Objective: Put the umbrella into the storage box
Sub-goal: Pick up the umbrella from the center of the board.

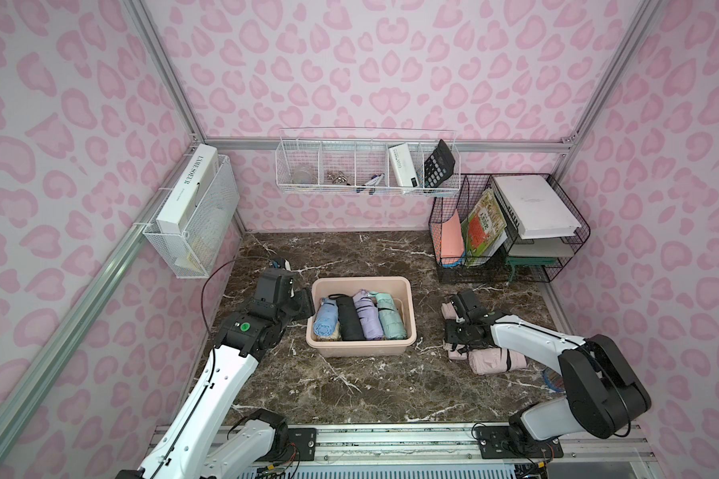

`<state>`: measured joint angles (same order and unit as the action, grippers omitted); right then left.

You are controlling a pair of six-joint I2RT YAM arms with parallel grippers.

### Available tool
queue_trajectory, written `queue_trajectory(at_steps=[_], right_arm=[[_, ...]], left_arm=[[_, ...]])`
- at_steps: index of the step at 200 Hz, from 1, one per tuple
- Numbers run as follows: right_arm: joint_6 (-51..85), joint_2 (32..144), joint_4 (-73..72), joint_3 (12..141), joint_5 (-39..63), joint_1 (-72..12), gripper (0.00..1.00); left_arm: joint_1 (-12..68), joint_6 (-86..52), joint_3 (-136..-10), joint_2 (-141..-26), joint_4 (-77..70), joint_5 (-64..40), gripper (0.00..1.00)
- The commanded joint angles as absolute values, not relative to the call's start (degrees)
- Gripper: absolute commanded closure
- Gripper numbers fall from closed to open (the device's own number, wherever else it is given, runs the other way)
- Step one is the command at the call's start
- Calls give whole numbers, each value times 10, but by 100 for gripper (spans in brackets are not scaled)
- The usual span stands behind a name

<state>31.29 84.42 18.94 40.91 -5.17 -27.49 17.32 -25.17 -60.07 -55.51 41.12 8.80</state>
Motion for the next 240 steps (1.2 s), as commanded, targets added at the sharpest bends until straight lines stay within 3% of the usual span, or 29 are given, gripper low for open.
queue_trajectory(at_steps=[1,66,164,240], right_arm=[[313,839,176,406,-43,-275,50],[308,766,156,390,-38,-276,65],[205,614,101,427,-9,-303,76],[31,645,108,550,-10,-437,77]], left_arm=[[172,-254,-607,-549,404,77,32],[173,-266,-590,-525,379,56,33],[179,-283,-600,-550,264,-89,33],[307,-219,-684,-631,210,-205,31]])
